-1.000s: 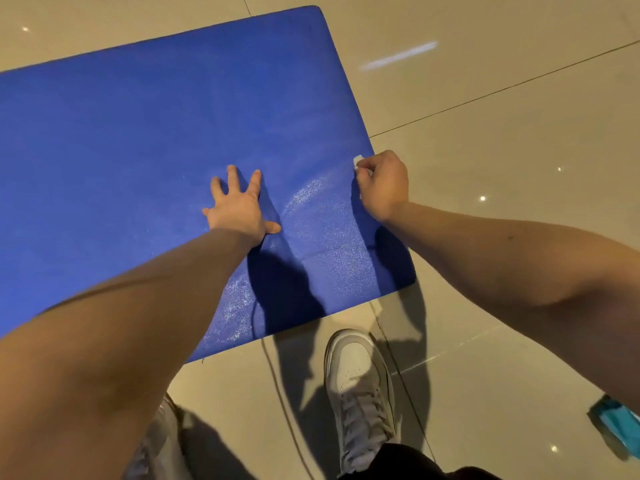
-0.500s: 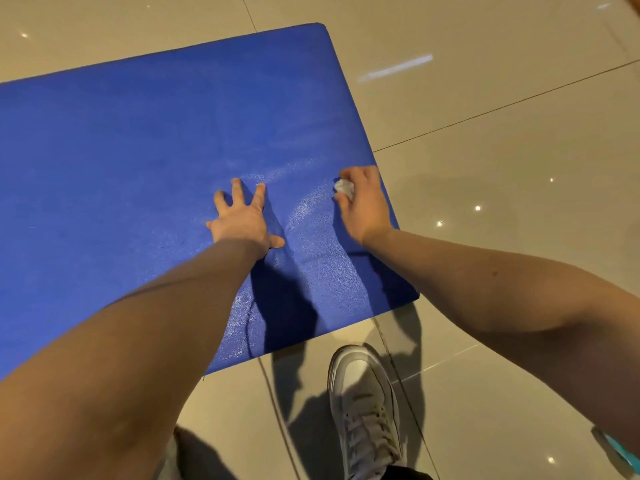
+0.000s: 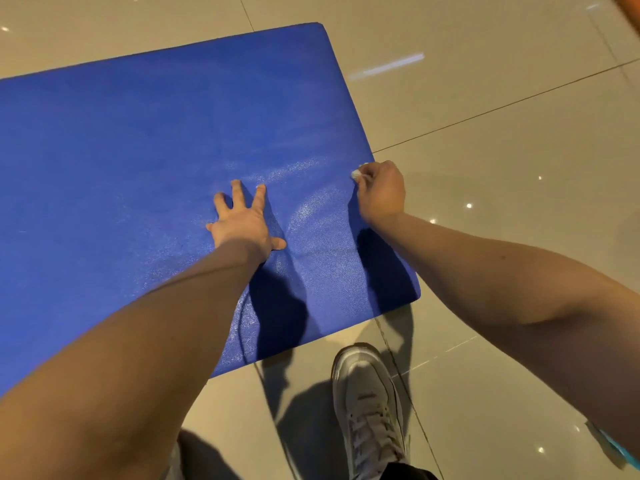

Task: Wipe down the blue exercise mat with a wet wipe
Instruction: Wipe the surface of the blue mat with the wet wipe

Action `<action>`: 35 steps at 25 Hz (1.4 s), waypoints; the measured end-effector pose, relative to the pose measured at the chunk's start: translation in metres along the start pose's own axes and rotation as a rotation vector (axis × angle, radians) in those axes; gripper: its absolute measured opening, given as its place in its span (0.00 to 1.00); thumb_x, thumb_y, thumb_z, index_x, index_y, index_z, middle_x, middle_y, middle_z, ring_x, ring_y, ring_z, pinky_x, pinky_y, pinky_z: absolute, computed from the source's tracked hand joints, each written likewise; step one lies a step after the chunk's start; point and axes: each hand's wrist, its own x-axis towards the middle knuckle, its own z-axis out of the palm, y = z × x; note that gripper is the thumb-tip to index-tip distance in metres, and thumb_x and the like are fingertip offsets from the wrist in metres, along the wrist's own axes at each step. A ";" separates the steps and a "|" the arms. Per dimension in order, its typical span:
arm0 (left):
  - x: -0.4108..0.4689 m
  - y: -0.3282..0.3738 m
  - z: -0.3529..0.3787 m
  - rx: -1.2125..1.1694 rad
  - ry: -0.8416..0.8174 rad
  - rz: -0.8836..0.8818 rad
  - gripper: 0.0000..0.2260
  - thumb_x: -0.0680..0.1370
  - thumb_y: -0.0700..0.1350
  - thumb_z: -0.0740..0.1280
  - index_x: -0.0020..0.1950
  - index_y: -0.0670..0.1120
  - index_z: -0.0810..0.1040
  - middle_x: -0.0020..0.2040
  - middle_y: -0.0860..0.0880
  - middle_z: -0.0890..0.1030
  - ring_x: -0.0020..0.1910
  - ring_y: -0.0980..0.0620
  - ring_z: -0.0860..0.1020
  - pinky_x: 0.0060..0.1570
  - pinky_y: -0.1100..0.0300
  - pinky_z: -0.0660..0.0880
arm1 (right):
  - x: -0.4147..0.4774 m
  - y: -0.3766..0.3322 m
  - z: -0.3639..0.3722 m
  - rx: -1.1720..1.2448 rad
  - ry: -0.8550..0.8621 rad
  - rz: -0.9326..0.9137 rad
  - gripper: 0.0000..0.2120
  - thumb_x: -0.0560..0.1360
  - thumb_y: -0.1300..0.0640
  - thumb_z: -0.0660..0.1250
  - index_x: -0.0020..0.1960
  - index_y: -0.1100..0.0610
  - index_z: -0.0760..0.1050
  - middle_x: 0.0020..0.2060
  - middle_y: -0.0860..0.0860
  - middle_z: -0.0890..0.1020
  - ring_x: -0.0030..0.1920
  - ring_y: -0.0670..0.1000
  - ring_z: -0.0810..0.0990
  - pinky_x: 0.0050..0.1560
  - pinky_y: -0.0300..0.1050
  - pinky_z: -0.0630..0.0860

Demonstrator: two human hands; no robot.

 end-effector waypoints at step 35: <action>0.046 -0.027 -0.044 -0.063 -0.034 -0.046 0.58 0.67 0.69 0.75 0.81 0.60 0.37 0.82 0.49 0.37 0.80 0.38 0.42 0.65 0.31 0.70 | 0.042 -0.012 -0.016 0.027 -0.094 -0.032 0.07 0.71 0.61 0.64 0.47 0.63 0.78 0.43 0.61 0.75 0.40 0.56 0.72 0.38 0.48 0.68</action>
